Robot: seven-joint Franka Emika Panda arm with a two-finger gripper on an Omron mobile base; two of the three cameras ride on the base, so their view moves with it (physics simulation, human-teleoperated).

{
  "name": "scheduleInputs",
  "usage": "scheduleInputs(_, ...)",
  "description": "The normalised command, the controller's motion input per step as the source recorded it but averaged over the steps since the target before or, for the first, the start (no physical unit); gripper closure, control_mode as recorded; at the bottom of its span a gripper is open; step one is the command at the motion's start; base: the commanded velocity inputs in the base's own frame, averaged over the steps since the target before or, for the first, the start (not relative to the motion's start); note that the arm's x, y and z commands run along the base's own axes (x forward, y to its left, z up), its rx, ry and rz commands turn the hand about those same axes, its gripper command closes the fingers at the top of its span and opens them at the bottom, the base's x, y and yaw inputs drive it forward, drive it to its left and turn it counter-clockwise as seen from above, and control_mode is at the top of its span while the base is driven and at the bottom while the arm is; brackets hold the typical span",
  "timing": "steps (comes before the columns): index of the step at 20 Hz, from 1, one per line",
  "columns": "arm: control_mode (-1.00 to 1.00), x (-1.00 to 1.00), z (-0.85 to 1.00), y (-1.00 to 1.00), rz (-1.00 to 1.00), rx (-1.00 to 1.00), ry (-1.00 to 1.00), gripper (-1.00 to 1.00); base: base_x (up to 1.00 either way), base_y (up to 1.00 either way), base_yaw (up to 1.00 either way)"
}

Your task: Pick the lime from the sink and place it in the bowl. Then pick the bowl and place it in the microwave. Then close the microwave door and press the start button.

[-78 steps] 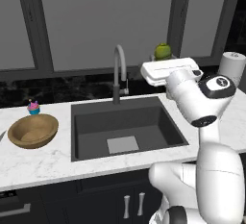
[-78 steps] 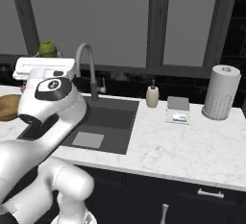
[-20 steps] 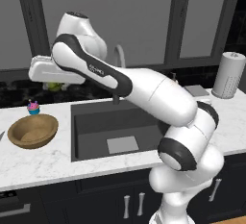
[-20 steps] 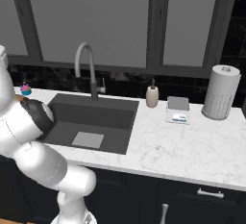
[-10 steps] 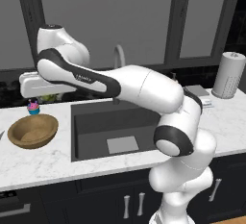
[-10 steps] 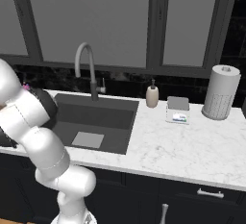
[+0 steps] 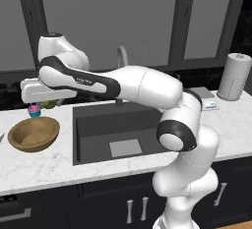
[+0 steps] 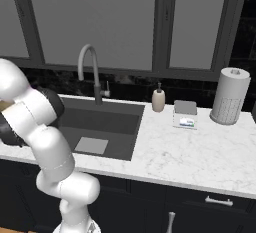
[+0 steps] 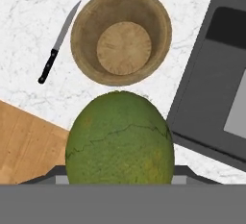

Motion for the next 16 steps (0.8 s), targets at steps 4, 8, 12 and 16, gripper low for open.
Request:
scheduleInputs(4, -1.00, 0.33, -0.51, 0.01, 0.00, 0.01, -0.05, 1.00, 0.00, 0.00, 0.00)
scheduleInputs(8, -1.00, 0.16, -0.51, 0.19, 0.00, 0.00, -0.10, 1.00, 0.00, 0.00, 0.00)
scheduleInputs(12, -1.00, 0.10, -0.28, 0.24, -0.01, 0.00, -0.09, 1.00, 0.00, 0.00, 0.00)
scheduleInputs(16, -1.00, 0.24, -0.13, 0.29, -0.04, 0.00, -0.01, 1.00, 0.00, 0.00, 0.00)
